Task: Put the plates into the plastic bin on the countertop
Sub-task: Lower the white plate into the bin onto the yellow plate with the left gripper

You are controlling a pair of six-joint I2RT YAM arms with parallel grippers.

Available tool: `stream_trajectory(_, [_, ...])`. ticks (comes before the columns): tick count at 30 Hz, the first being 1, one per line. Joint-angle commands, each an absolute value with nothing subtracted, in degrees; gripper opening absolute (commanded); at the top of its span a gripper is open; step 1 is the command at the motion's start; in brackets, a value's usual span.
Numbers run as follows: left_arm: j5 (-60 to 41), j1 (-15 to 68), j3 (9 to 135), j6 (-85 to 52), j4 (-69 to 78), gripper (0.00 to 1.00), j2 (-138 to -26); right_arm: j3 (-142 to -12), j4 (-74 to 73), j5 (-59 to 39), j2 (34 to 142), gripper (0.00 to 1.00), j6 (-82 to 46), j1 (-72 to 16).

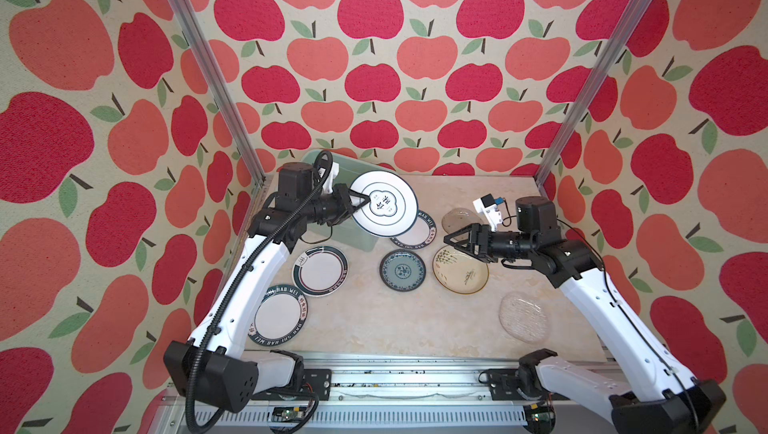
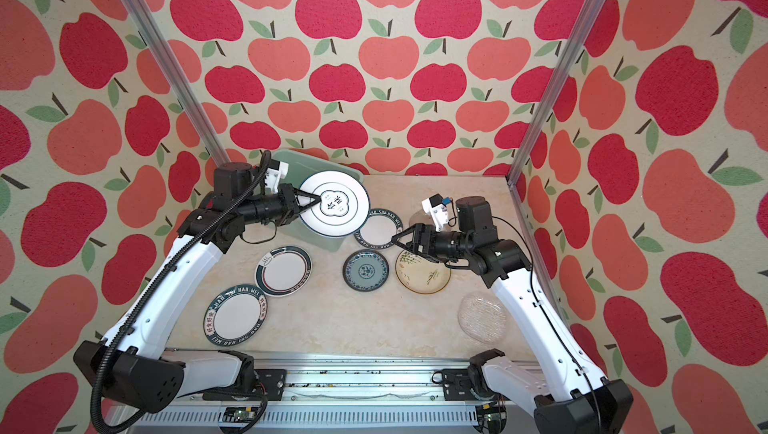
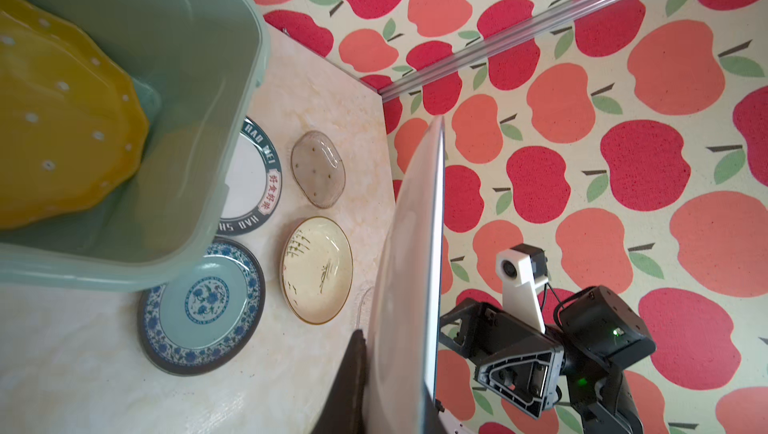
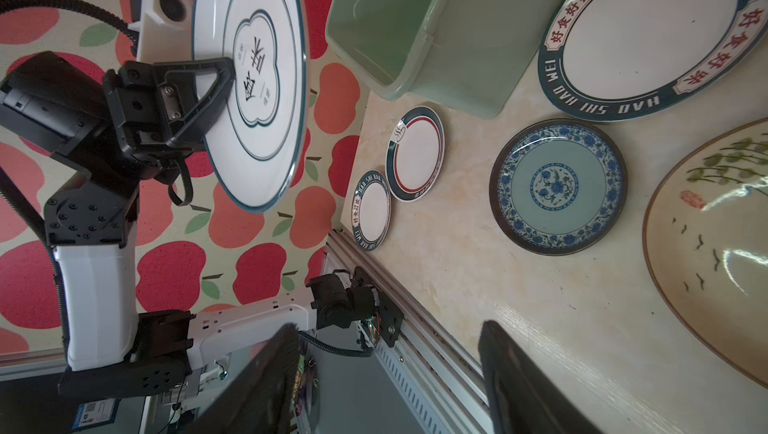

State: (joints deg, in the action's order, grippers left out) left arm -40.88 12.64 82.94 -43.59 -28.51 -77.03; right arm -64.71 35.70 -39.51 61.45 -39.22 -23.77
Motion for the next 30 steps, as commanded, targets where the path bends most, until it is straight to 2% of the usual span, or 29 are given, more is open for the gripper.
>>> stream_trajectory(1, [-40.50, 8.78, 89.68, -37.70, -31.30, 0.00, -81.38, -65.01, 41.55, -37.79, 61.40, 0.71, -35.55, -23.10])
stream_trajectory(5, [-40.43, 4.24, 96.15, -32.73, -34.12, 0.00, -87.53, -64.20, 42.17, -38.03, 62.39, 0.71, -35.53, -22.97])
stream_trajectory(11, [-35.56, 2.08, 107.62, -20.13, -42.98, 0.00, -96.96, -63.30, 42.72, -38.63, 64.36, 0.71, -35.02, -22.94])
stream_trajectory(16, [-37.13, -0.15, 112.77, -14.83, -44.80, 0.00, -103.59, -62.88, 43.18, -39.02, 65.77, 0.71, -34.60, -22.88])
stream_trajectory(22, [-36.42, -0.35, 126.44, -0.72, -58.55, 0.00, -114.55, -62.02, 43.72, -39.20, 67.31, 0.70, -34.19, -22.87])
stream_trajectory(30, [-41.40, -0.06, 130.80, 2.10, -58.41, 0.00, -122.50, -60.30, 42.67, -40.13, 69.64, 0.69, -34.94, -22.98])
